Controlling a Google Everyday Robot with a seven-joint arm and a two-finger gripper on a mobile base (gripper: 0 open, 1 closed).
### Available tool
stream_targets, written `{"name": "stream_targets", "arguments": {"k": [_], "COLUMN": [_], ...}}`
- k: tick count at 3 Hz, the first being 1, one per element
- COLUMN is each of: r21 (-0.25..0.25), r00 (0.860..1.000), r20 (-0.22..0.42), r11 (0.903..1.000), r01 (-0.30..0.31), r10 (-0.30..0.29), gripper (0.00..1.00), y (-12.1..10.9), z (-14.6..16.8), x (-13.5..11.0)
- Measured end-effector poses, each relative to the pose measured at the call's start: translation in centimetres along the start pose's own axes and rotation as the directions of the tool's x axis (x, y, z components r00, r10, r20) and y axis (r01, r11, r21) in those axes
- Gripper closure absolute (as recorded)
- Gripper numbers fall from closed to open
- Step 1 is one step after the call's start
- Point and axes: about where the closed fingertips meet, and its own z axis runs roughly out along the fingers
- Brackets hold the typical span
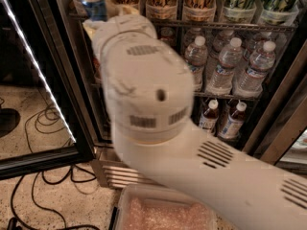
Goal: Pick redbull can from top shelf of fridge
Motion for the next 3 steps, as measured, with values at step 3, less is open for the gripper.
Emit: {"name": "stream_targets", "arguments": {"k": [3], "r21": [-0.135], "r00": [1.000], "r20": [-0.013], "r11": [0.9909], "r01": [-0.003], "r10": [0.001], "gripper": [1.00], "y": [-6.6], "z": [-2.6], "x": [3.7]}}
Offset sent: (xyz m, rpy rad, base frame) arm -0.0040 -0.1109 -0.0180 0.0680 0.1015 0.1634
